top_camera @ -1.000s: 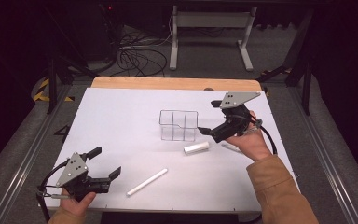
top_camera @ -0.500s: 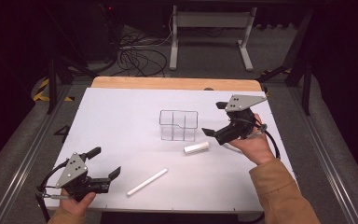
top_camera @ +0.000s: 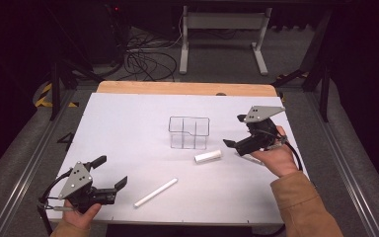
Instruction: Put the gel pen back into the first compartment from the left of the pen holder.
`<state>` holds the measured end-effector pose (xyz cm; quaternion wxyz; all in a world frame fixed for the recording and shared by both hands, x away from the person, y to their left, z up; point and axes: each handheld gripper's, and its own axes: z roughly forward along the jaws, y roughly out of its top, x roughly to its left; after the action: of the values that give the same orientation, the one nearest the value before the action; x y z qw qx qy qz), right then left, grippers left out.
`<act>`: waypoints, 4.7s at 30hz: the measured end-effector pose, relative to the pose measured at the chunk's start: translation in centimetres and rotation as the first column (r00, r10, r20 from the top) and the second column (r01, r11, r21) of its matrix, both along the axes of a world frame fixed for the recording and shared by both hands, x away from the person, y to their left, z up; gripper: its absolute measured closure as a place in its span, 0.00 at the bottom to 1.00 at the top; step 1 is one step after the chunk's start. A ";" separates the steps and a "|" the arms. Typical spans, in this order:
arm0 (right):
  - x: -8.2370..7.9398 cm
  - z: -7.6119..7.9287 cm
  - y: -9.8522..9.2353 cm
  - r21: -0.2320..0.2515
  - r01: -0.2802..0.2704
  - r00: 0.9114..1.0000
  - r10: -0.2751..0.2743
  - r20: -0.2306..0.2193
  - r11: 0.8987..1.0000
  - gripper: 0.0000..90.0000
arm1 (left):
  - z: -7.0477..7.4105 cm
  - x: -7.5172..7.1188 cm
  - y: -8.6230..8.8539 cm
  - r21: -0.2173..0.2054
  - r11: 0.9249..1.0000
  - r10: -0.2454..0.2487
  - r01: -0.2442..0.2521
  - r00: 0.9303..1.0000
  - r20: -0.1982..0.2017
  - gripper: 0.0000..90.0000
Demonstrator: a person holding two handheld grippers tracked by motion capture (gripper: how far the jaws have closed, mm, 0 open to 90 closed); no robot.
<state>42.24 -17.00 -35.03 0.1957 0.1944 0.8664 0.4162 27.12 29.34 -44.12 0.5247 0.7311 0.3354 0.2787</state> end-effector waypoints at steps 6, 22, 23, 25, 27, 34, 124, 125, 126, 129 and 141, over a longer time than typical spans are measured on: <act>0.3 -1.5 -1.3 -0.090 0.052 0.998 -0.056 -0.040 0.995 0.17 | 0.0 0.0 0.0 -0.001 1.000 0.000 0.000 1.000 -0.001 0.08; 1.5 -4.7 -4.0 -0.209 0.106 0.982 -0.135 -0.133 0.972 0.33 | 0.0 0.0 0.0 0.000 1.000 0.000 0.000 1.000 -0.003 0.08; 1.5 -4.8 -4.0 -0.212 0.103 0.981 -0.135 -0.140 0.972 0.34 | 0.0 0.0 0.0 0.000 1.000 0.000 0.000 1.000 -0.004 0.08; 1.5 -5.1 -4.0 -0.223 0.106 0.978 -0.142 -0.151 0.969 0.35 | 0.0 0.0 0.0 -0.004 1.000 0.002 -0.002 1.000 -0.005 0.08; 1.6 -5.4 -4.1 -0.234 0.105 0.976 -0.144 -0.160 0.967 0.36 | 0.0 0.0 0.0 -0.003 1.000 0.002 -0.002 1.000 -0.005 0.08; 2.0 -6.3 -4.2 -0.296 0.082 0.962 -0.153 -0.224 0.952 0.43 | 0.0 0.1 0.0 0.000 1.000 0.000 0.000 1.000 -0.005 0.08; 1.3 -4.9 -2.0 -0.462 -0.041 0.992 -0.018 -0.122 0.886 0.89 | -0.2 0.2 0.0 0.000 1.000 0.010 -0.010 1.000 -0.012 0.08; 1.2 -4.7 -2.0 -0.457 -0.043 0.993 -0.012 -0.117 0.888 0.89 | -0.2 0.2 0.0 0.001 1.000 0.010 -0.010 1.000 -0.013 0.08; 1.2 -4.5 -2.0 -0.448 -0.036 0.995 -0.011 -0.103 0.893 0.89 | -0.2 0.2 0.0 0.000 1.000 0.010 -0.010 1.000 -0.014 0.08; 1.0 -3.9 -2.1 -0.389 -0.017 0.995 -0.022 -0.096 0.921 0.89 | -0.2 0.2 0.0 0.000 1.000 0.009 -0.009 1.000 -0.014 0.08; 0.4 -1.5 -2.0 -0.209 0.006 0.997 -0.022 -0.074 0.978 0.89 | -0.2 0.2 0.0 -0.003 1.000 0.008 -0.008 1.000 -0.014 0.08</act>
<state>42.64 -18.99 -36.54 0.1847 0.1945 0.9108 0.3140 27.34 29.35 -44.31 0.5222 0.7311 0.3424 0.2750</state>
